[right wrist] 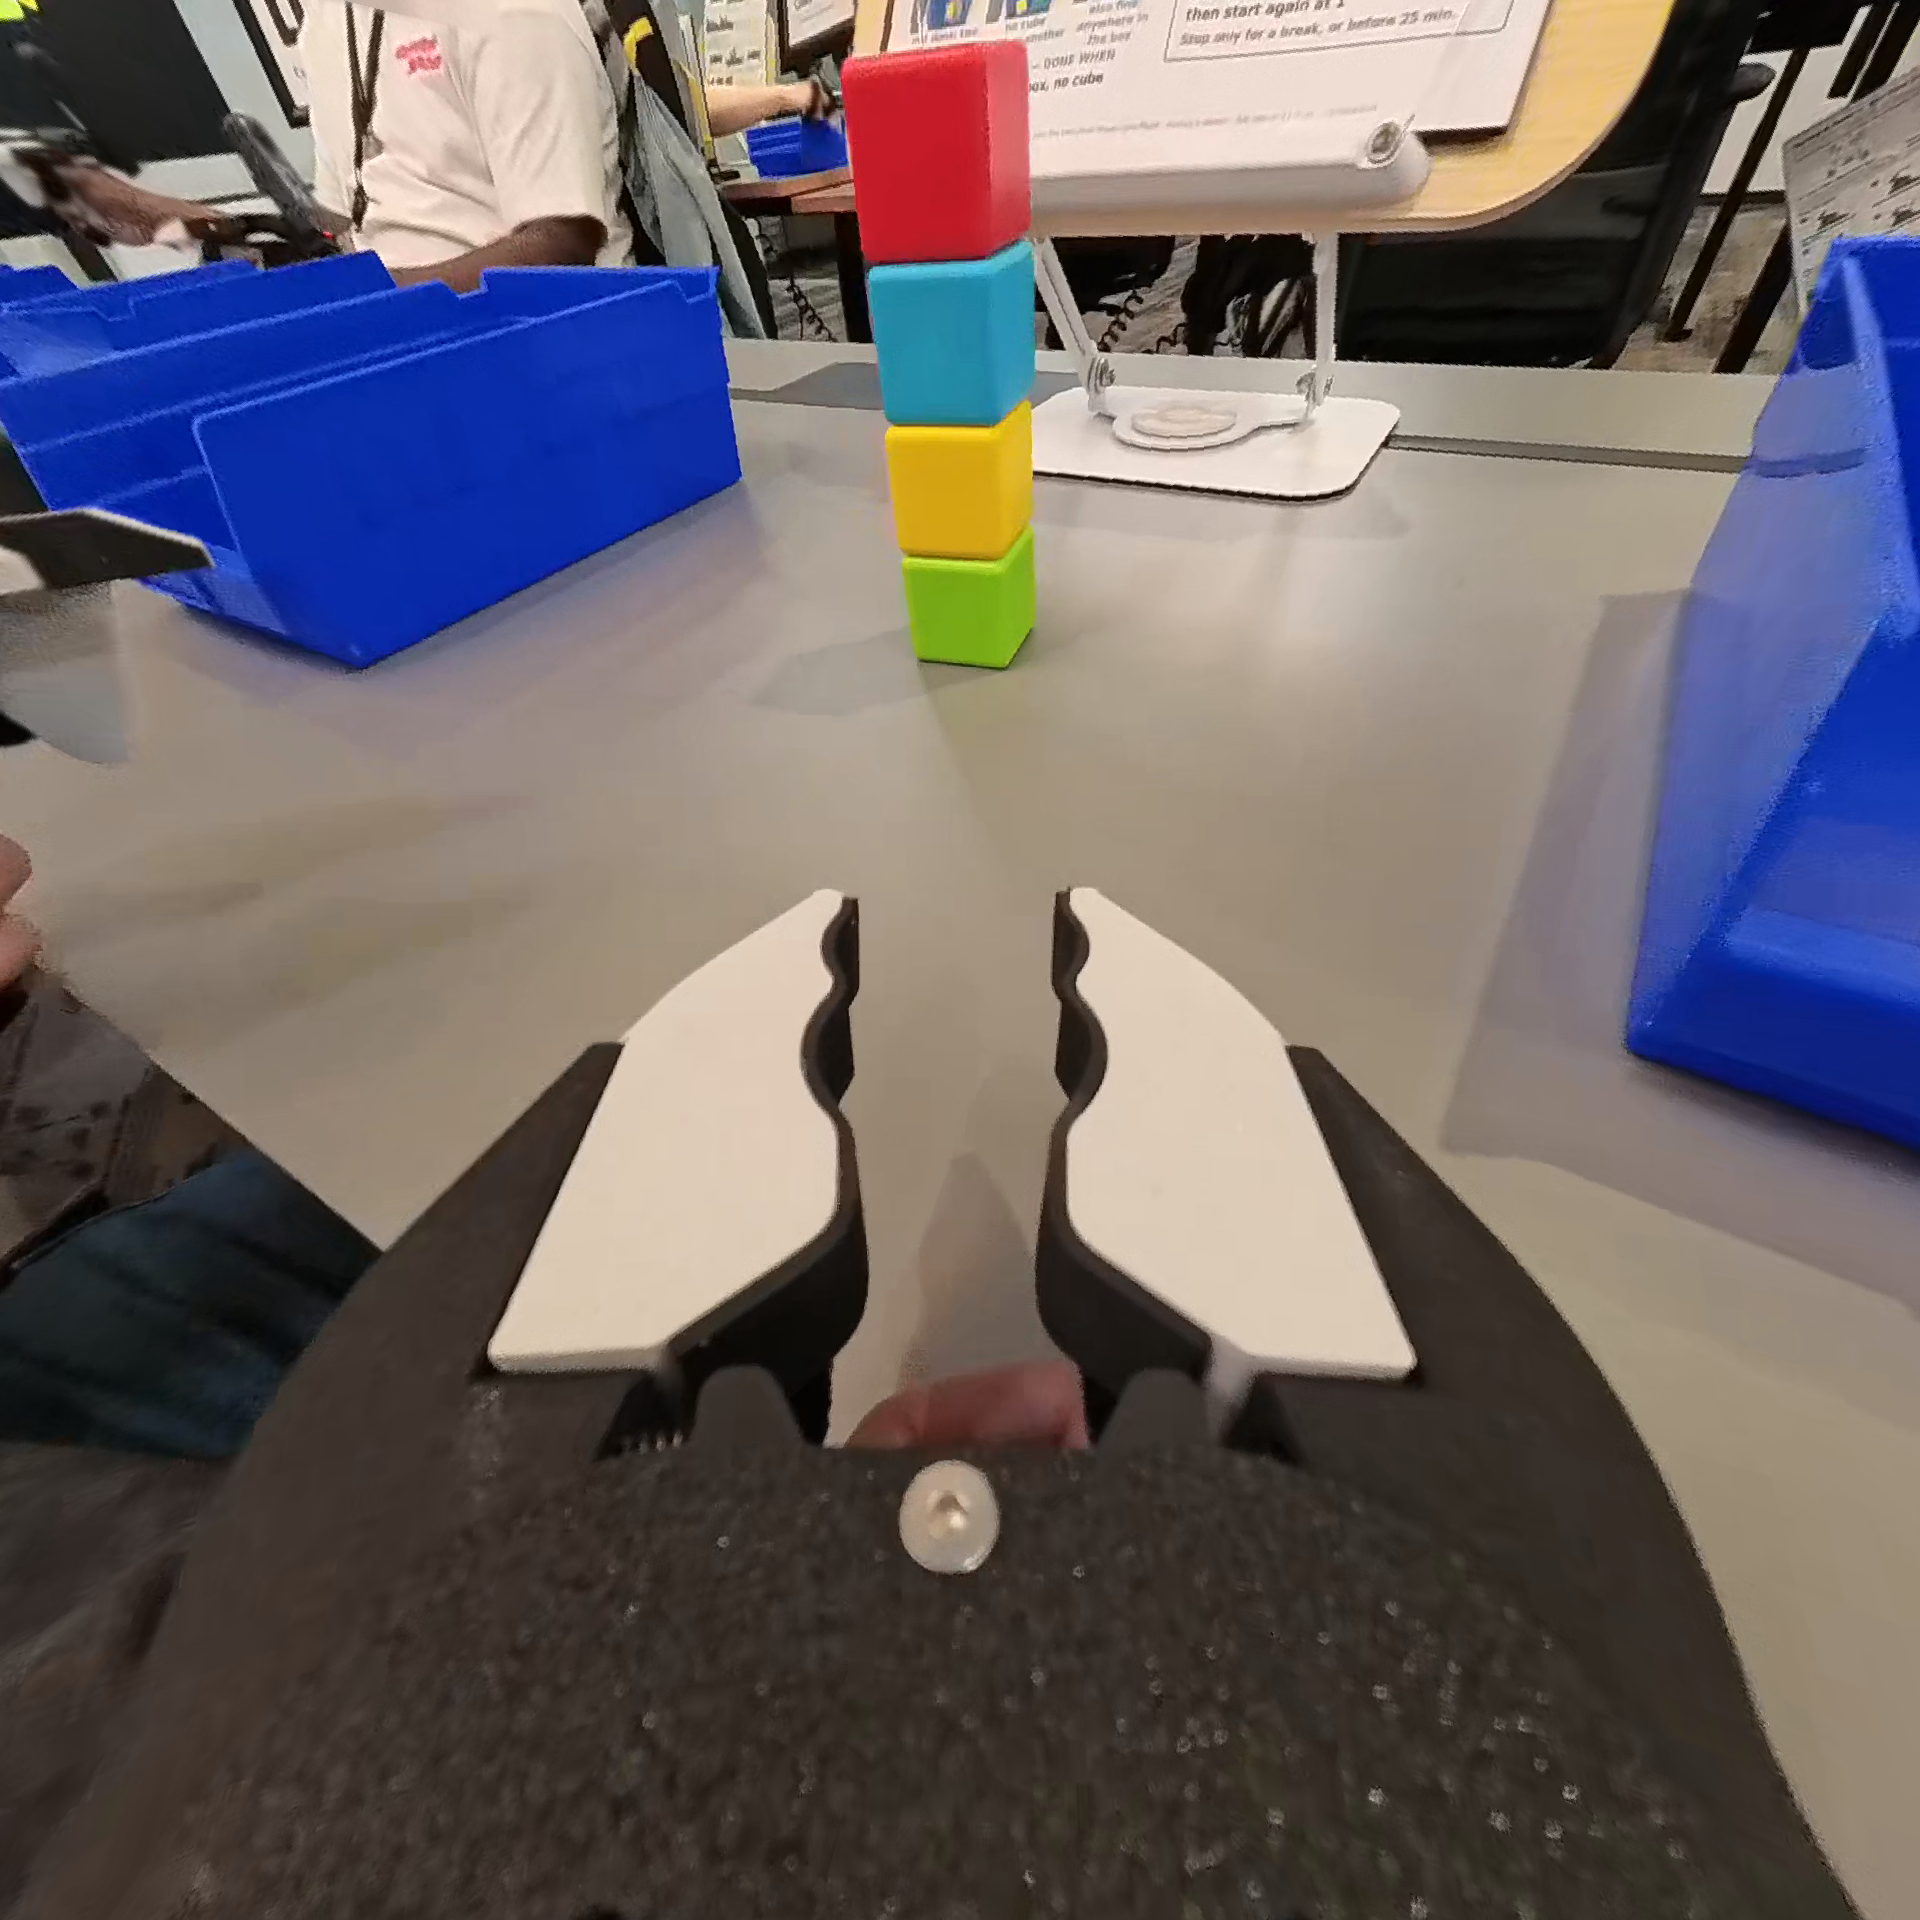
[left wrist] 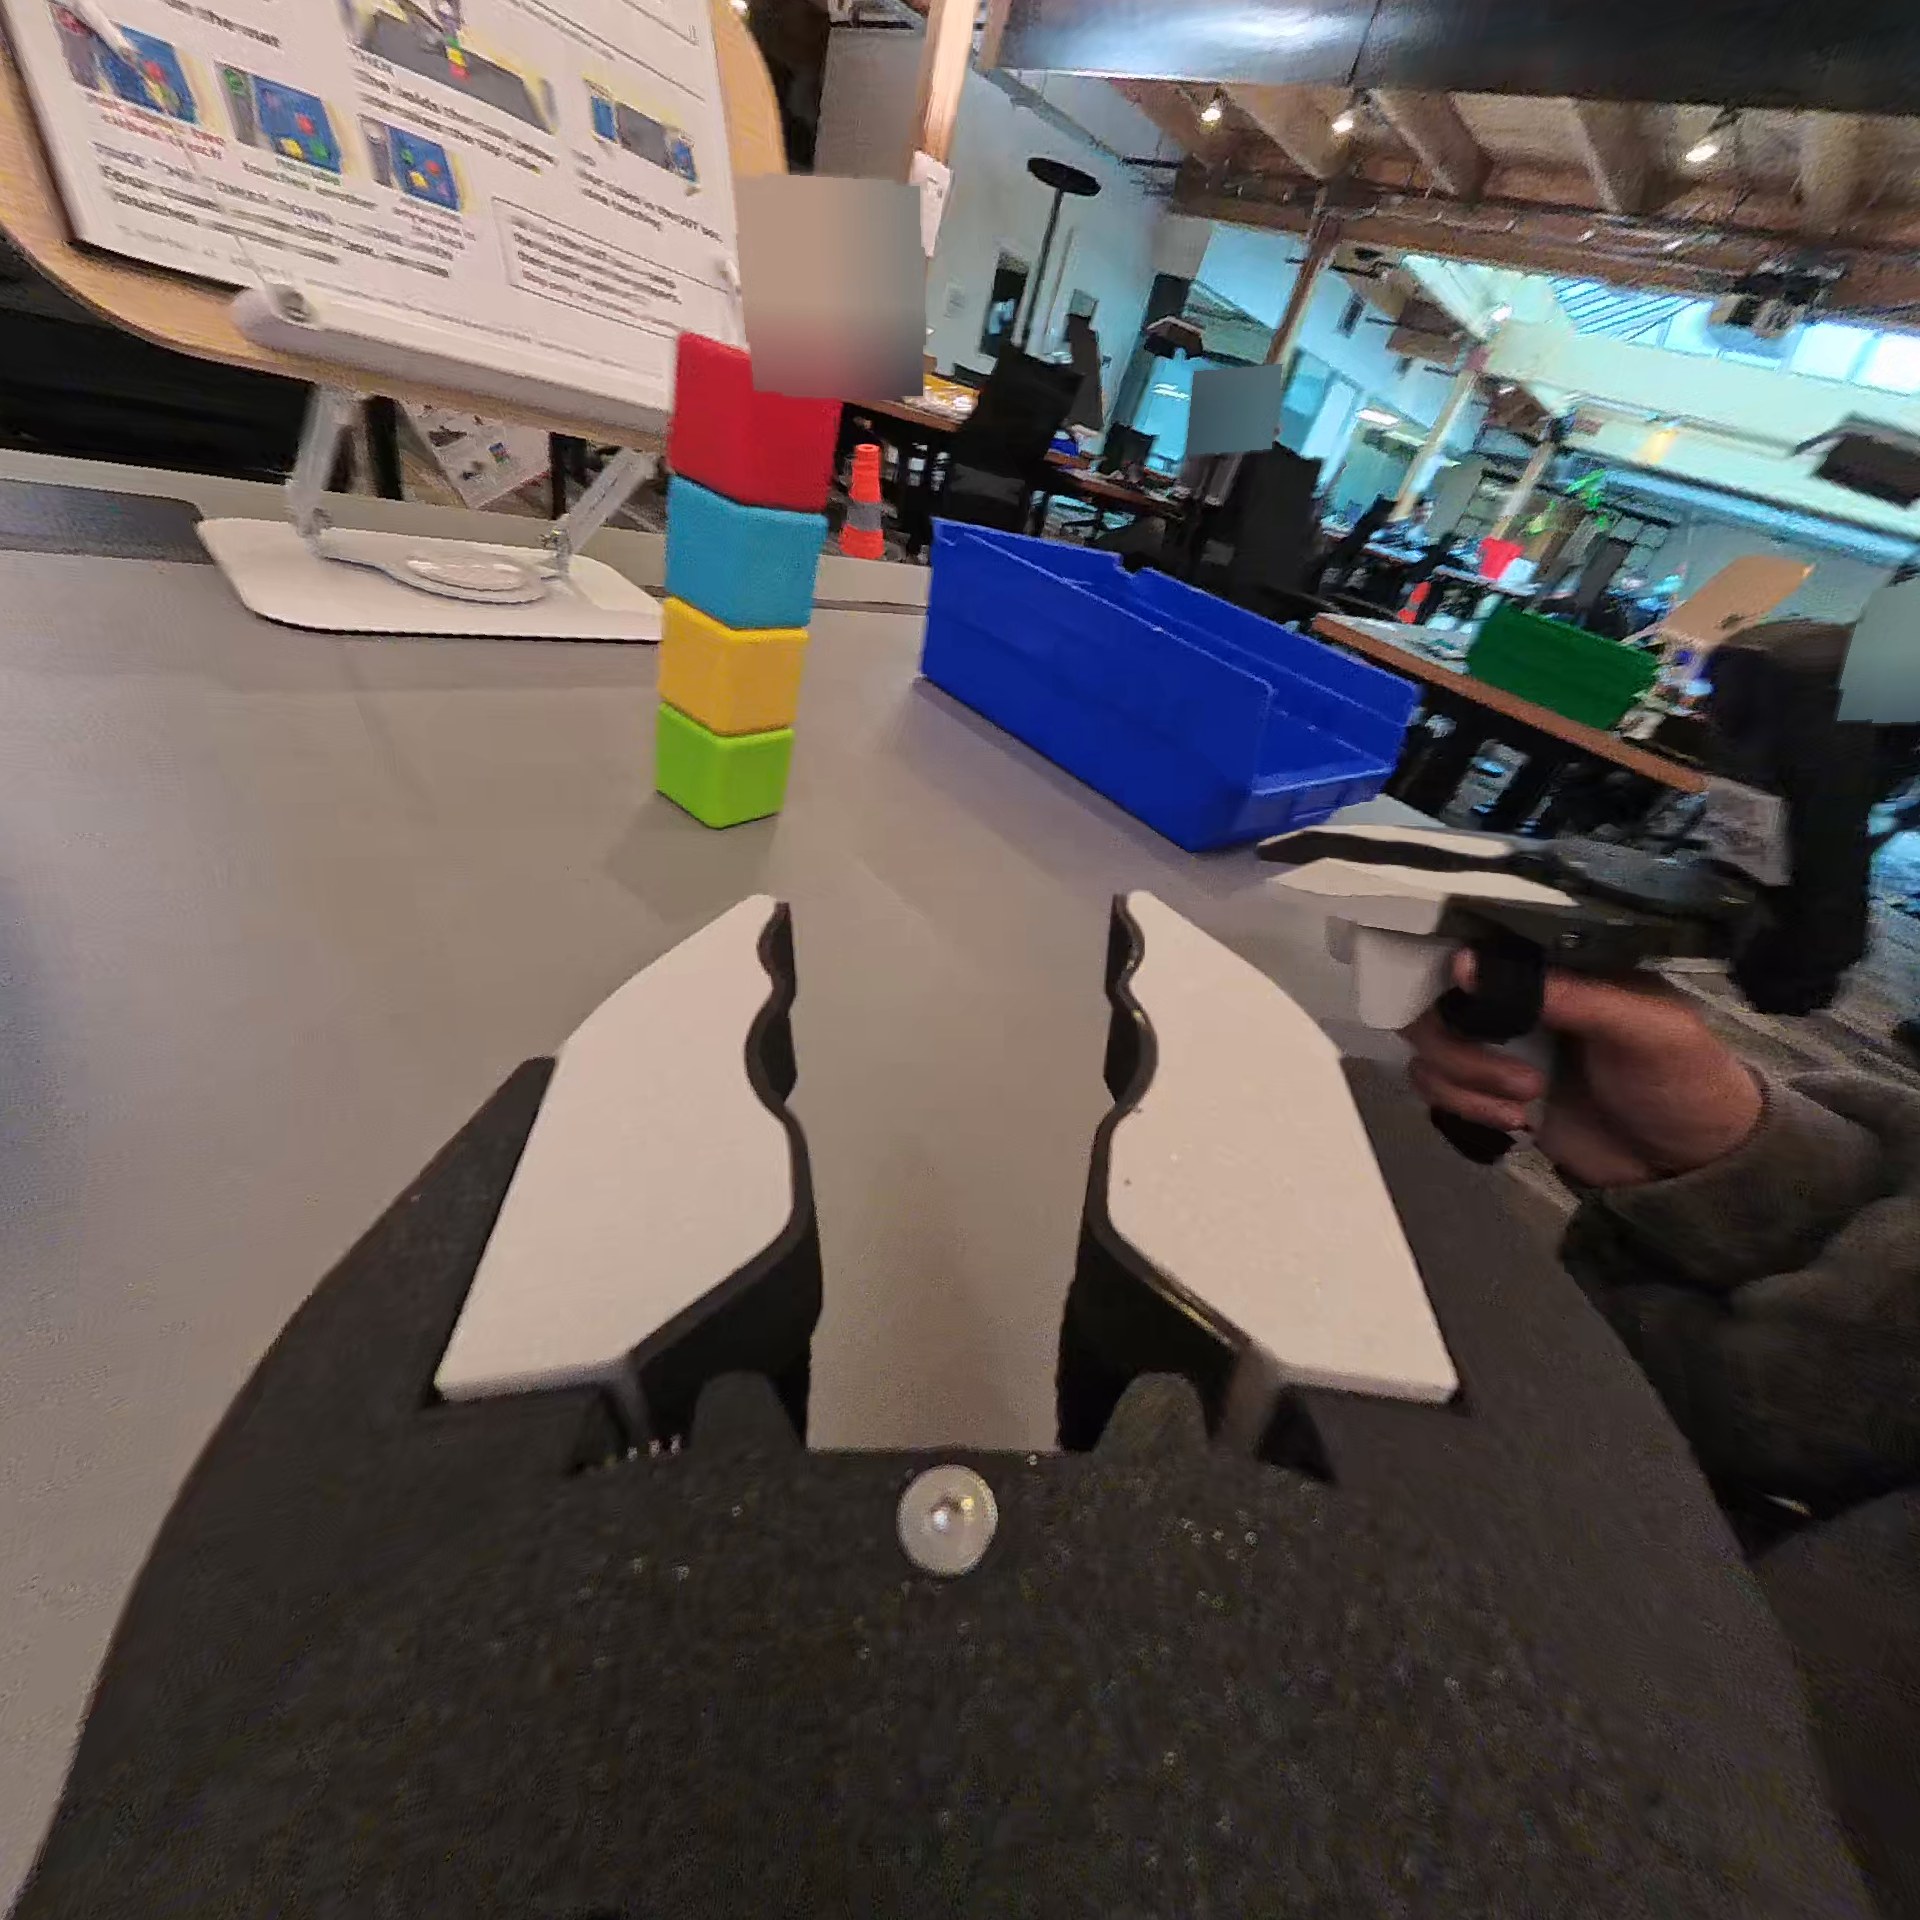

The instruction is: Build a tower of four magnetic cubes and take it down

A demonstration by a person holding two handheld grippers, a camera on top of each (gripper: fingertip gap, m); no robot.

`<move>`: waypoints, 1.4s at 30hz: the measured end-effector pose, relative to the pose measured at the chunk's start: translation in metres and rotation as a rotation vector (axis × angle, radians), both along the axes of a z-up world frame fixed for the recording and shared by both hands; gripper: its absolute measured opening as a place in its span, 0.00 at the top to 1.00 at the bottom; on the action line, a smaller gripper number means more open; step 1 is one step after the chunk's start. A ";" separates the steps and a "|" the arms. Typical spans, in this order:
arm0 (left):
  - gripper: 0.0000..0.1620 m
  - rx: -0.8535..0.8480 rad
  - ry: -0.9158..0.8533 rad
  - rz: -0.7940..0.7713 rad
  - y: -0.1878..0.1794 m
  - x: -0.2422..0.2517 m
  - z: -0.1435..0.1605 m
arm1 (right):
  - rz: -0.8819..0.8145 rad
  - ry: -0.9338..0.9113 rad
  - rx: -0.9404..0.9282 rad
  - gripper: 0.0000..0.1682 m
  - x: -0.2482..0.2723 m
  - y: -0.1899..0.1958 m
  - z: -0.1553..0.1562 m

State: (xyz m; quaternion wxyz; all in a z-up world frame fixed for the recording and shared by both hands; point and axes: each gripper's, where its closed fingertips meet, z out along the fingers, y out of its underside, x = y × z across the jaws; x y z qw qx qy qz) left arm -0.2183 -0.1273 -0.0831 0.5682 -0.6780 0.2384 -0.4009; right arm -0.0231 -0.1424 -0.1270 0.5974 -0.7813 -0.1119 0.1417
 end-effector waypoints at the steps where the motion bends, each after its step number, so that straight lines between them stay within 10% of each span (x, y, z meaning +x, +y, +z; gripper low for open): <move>1: 0.65 0.007 0.020 0.032 0.005 -0.004 -0.002 | -0.002 -0.001 0.002 0.79 0.000 0.000 0.000; 5: 0.65 -0.011 0.163 0.184 0.024 -0.017 -0.023 | -0.004 0.023 0.010 0.79 0.002 -0.001 0.001; 13: 0.61 -0.030 0.154 -0.026 0.025 0.018 -0.013 | 0.005 0.033 0.010 0.80 0.001 -0.002 0.001; 18: 0.66 0.162 0.081 -0.162 0.076 0.043 0.046 | 0.021 0.047 0.014 0.80 0.000 -0.003 0.002; 26: 0.59 0.083 0.021 -0.284 0.190 0.098 0.005 | 0.039 0.074 0.011 0.80 0.000 -0.004 0.003; 37: 0.55 0.227 0.100 -0.528 0.200 0.134 0.002 | 0.057 0.075 0.006 0.80 -0.002 -0.005 0.003; 42: 0.70 0.226 0.157 -0.667 0.189 0.143 -0.008 | 0.061 0.071 0.006 0.80 -0.002 -0.005 0.003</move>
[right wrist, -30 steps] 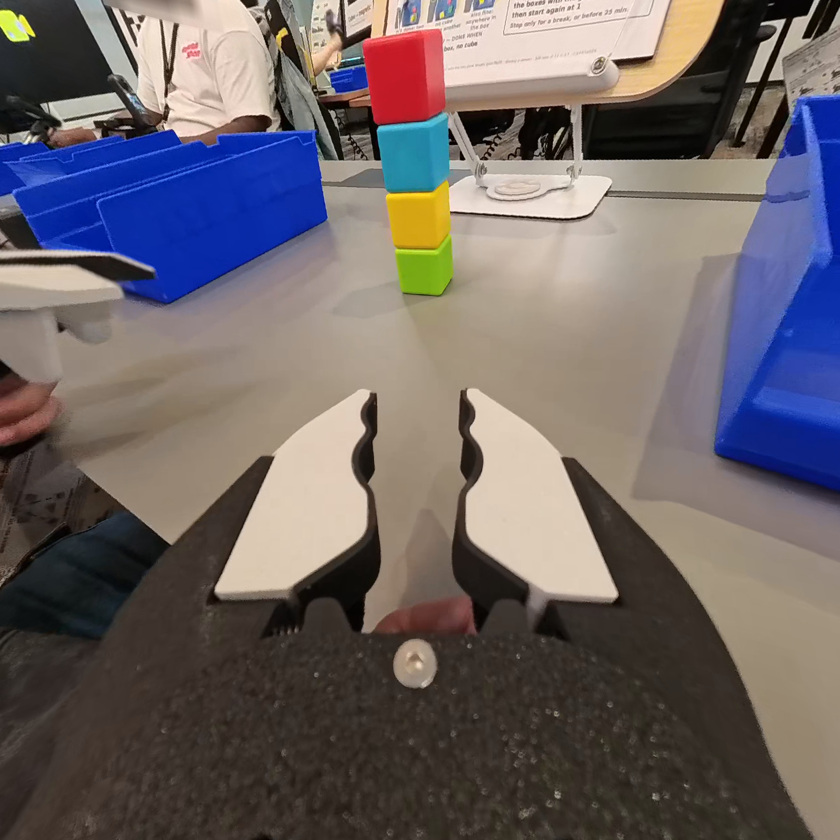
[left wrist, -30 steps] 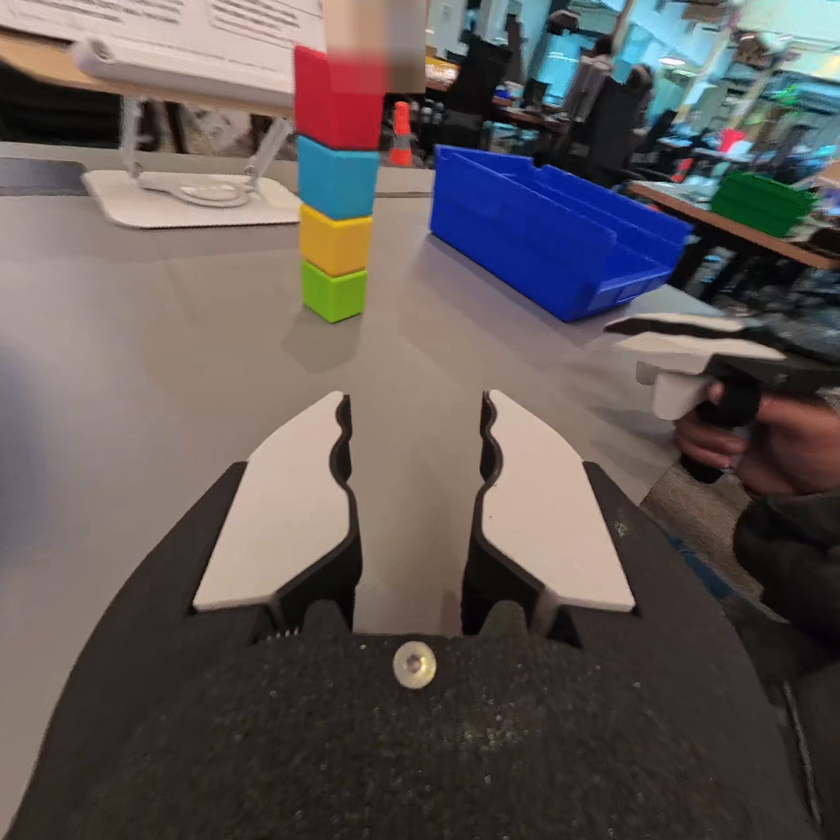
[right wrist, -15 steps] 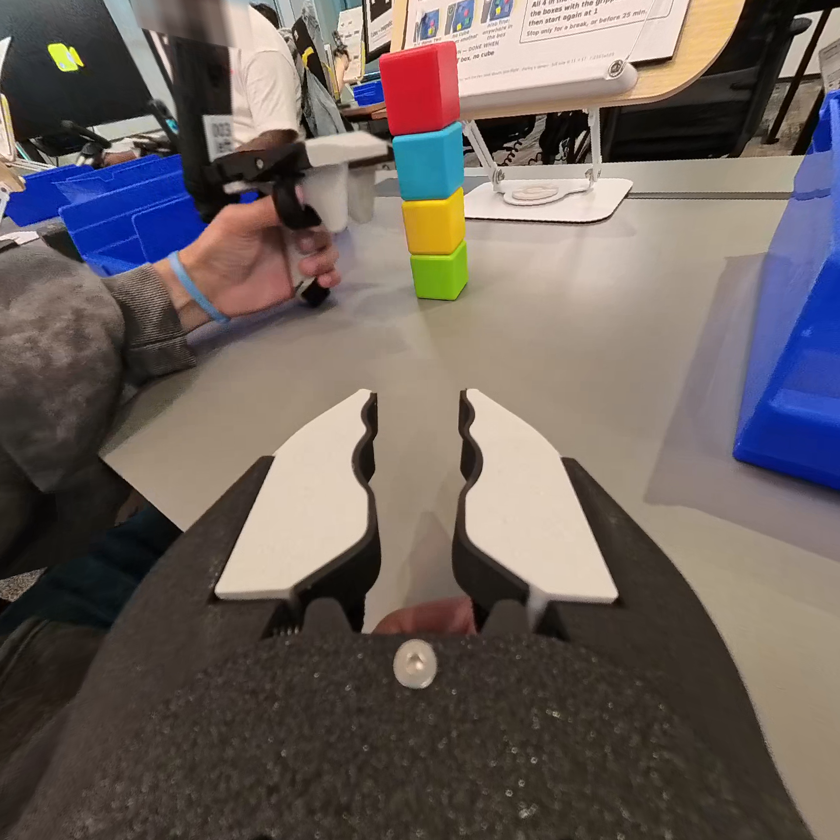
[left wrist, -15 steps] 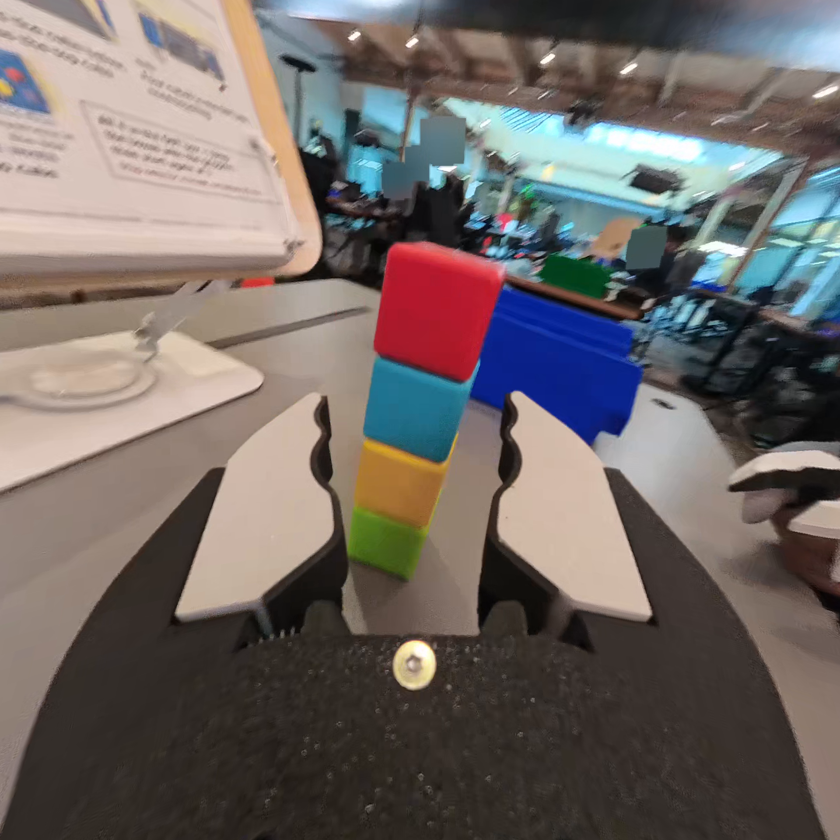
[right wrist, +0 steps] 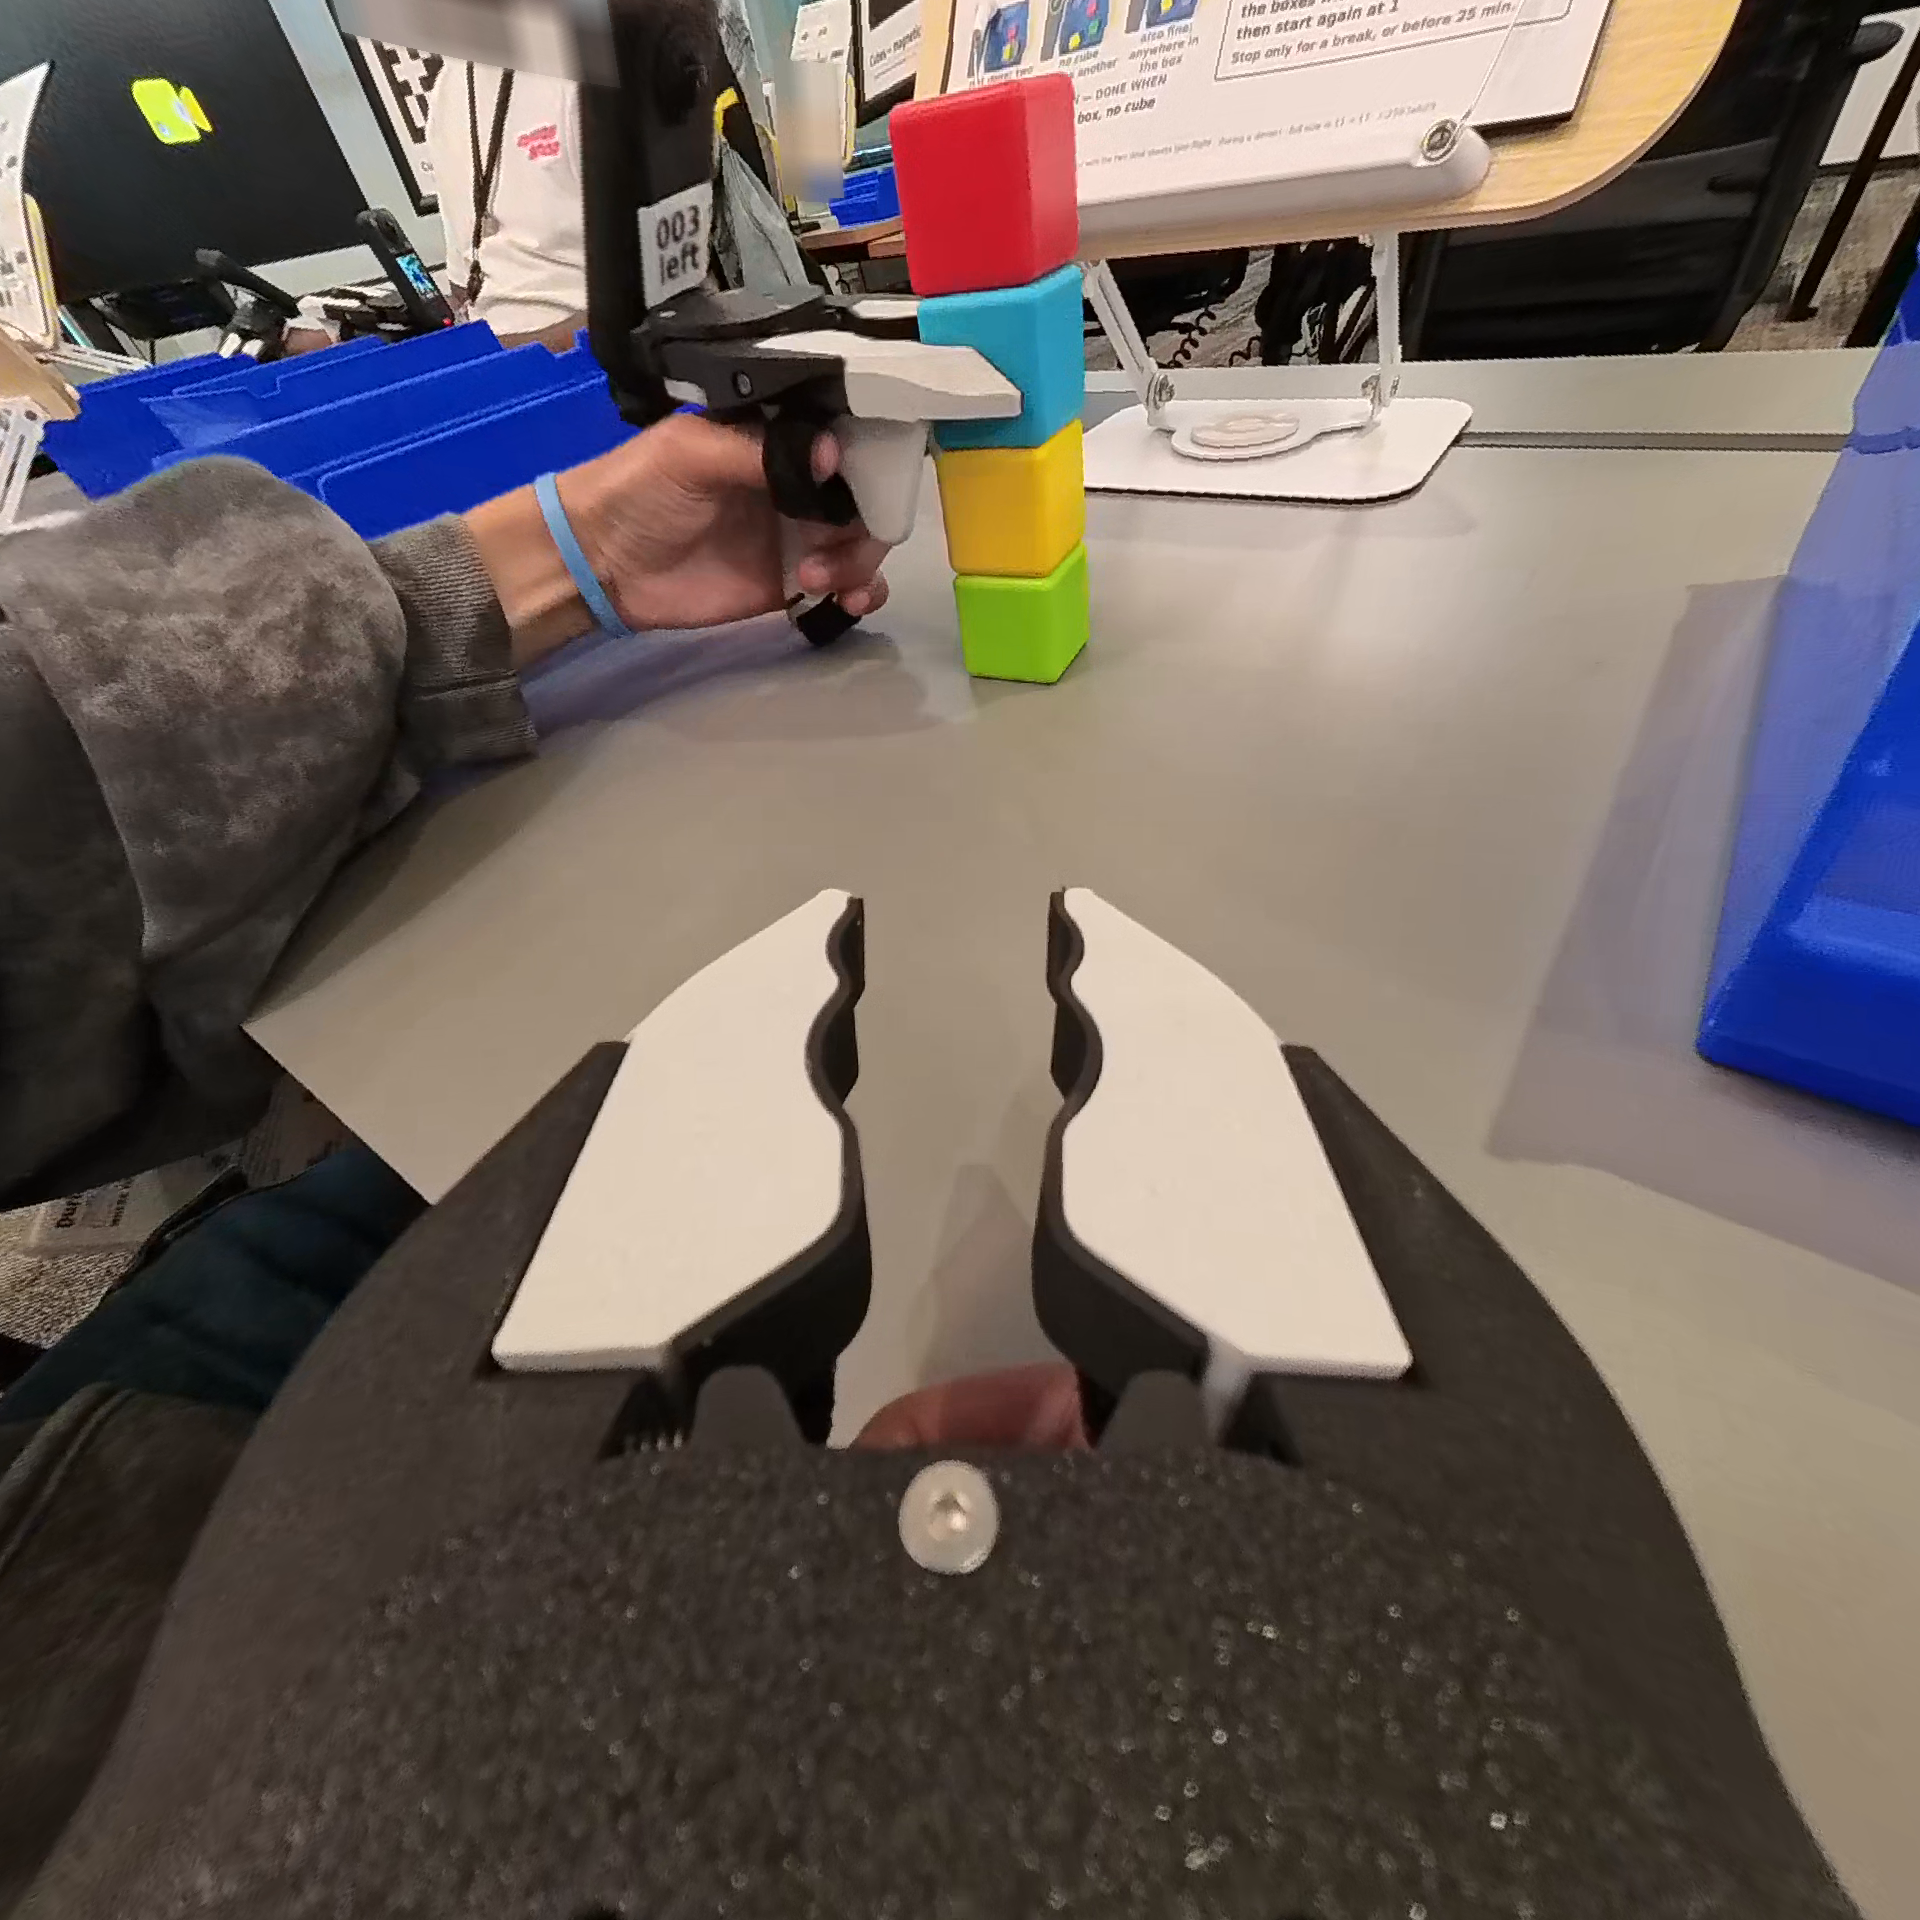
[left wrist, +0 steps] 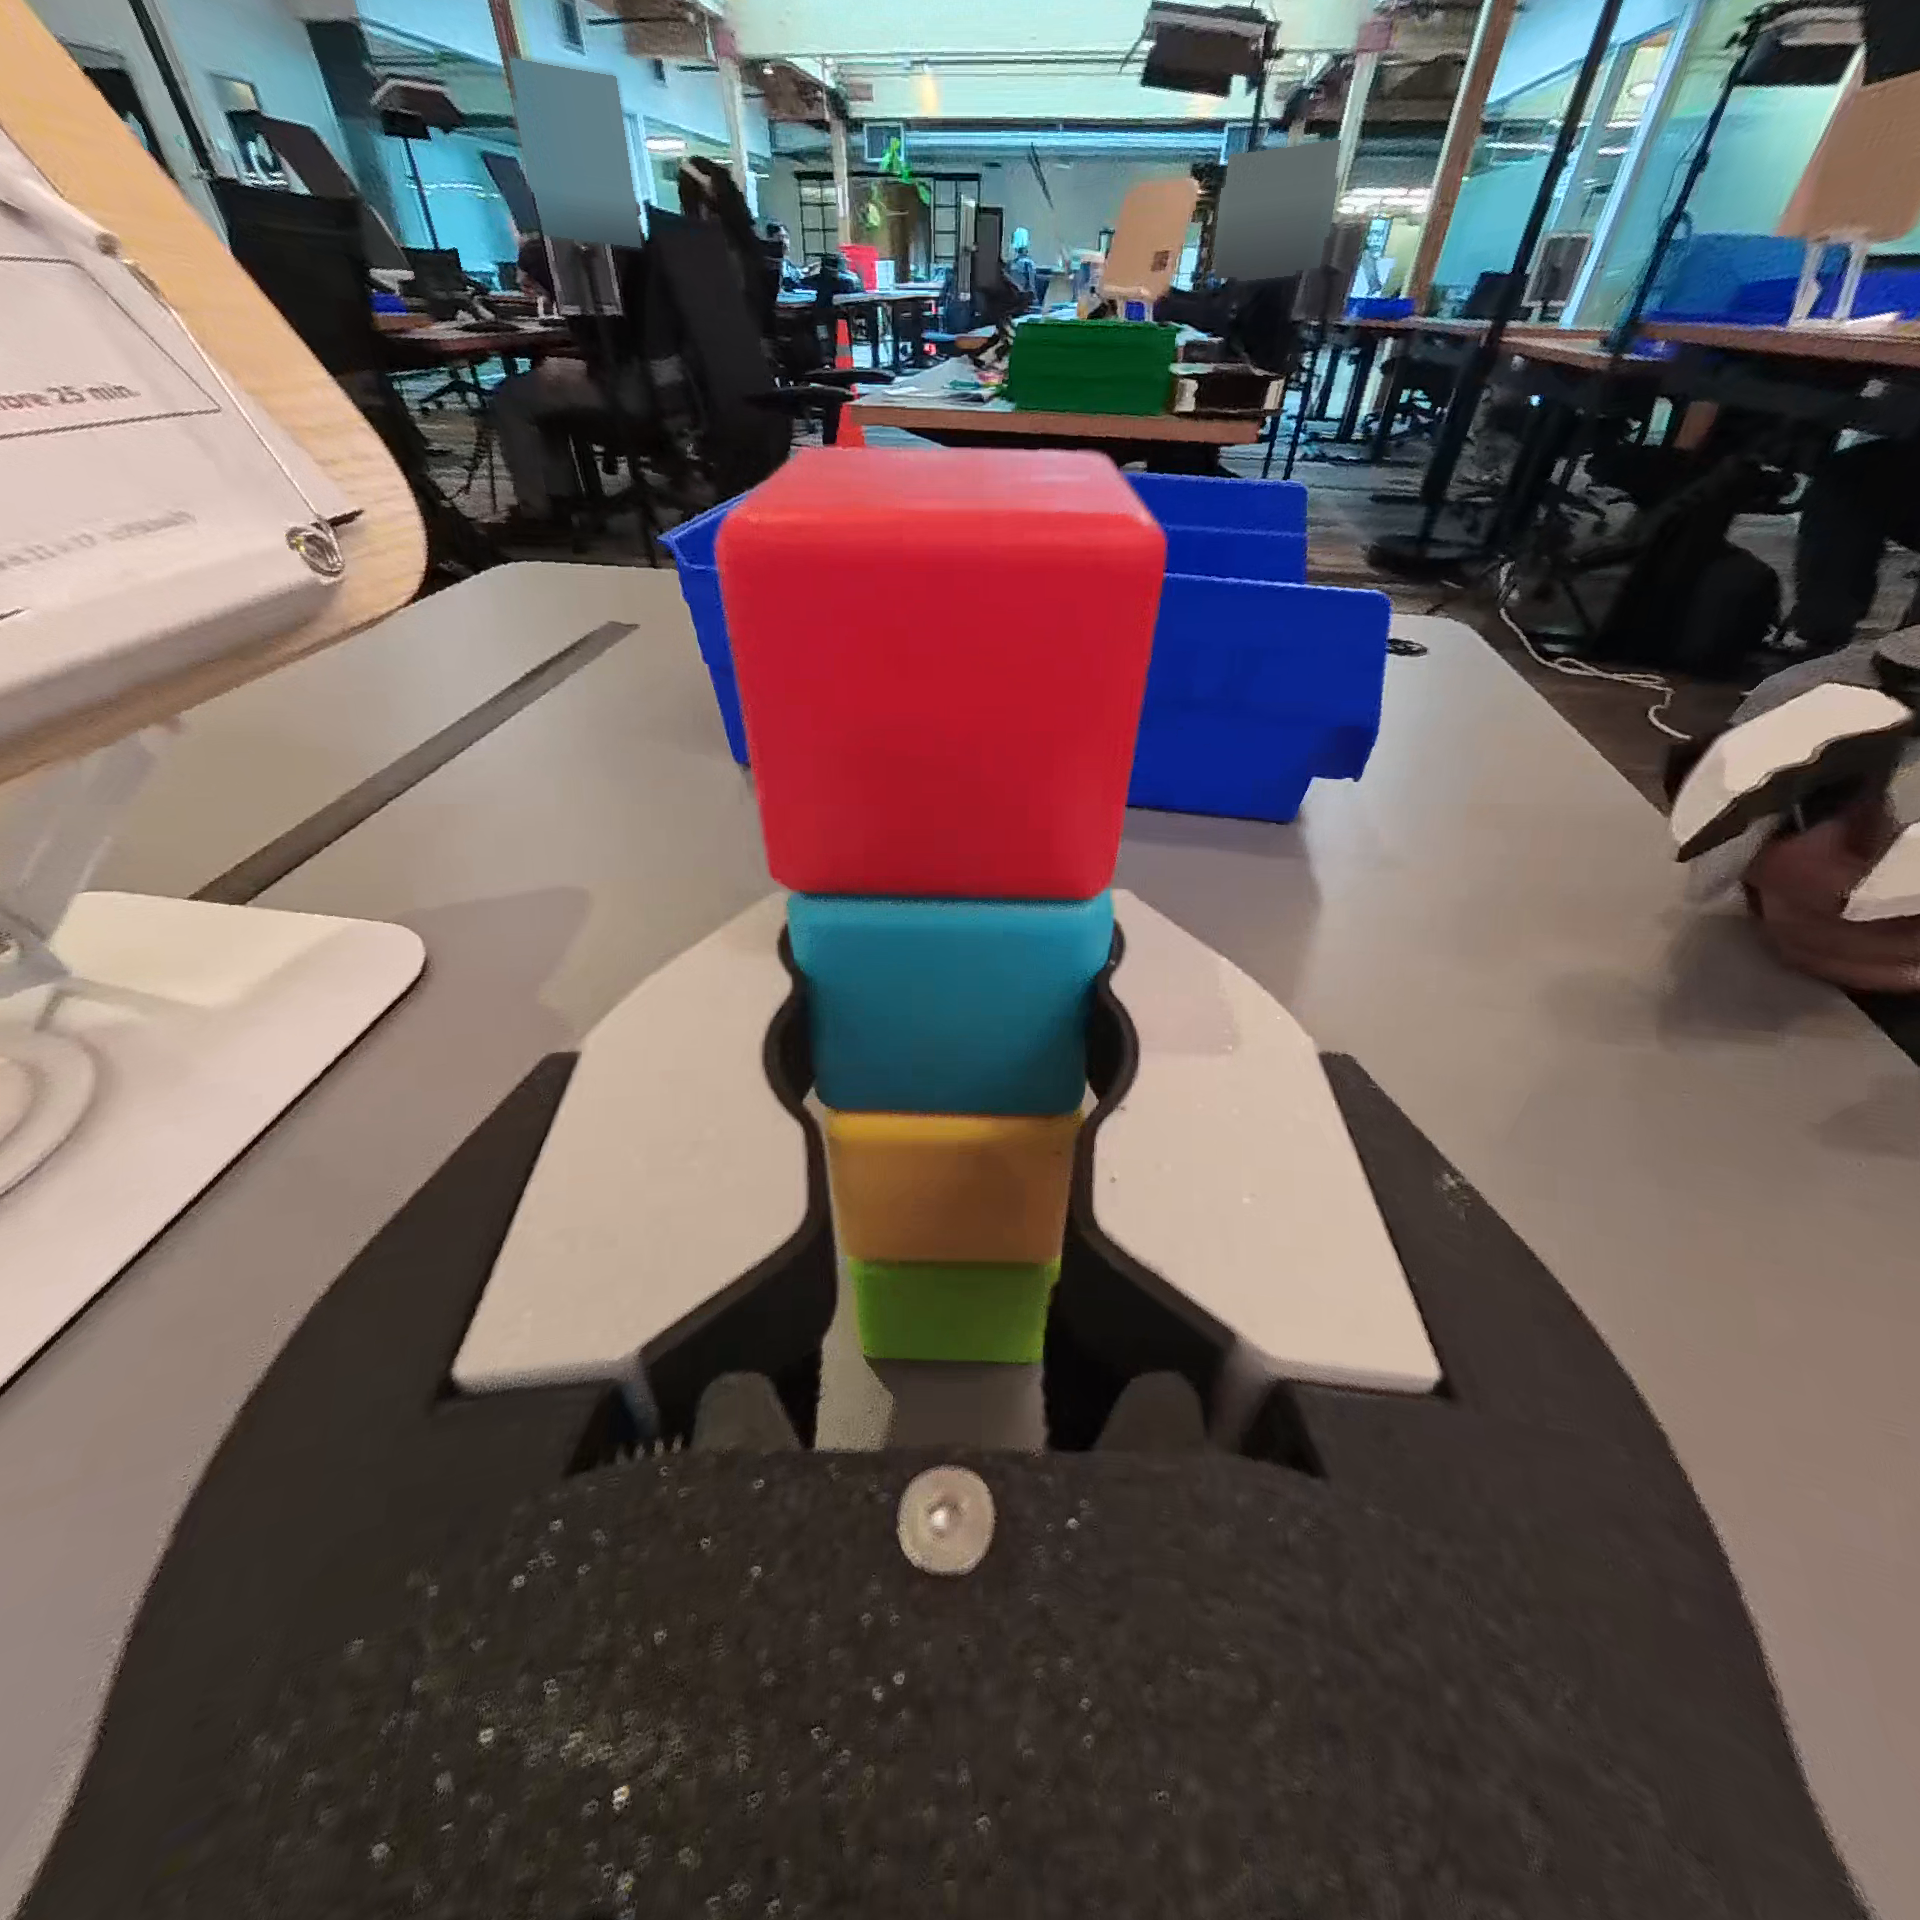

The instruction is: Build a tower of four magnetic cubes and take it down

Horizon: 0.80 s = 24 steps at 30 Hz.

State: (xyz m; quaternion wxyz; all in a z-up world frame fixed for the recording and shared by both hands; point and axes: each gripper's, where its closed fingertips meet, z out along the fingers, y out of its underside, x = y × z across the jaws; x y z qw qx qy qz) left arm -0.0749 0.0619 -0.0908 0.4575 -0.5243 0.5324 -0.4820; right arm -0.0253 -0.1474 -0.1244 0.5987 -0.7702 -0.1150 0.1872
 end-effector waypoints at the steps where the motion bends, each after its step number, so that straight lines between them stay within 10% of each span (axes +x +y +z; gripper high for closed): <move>1: 0.70 -0.006 -0.003 -0.006 0.000 0.000 0.000 | 0.001 0.000 0.002 0.80 0.000 0.000 0.000; 10: 0.70 0.027 -0.002 -0.069 -0.005 -0.002 0.000 | 0.272 0.123 0.089 0.73 -0.030 0.021 0.047; 15: 0.70 0.024 -0.004 -0.124 -0.011 -0.006 0.000 | 0.423 -0.061 0.265 0.70 -0.045 0.101 0.099; 24: 0.70 -0.009 0.005 -0.152 -0.009 -0.014 0.000 | 0.584 0.083 0.202 0.63 -0.080 0.210 0.082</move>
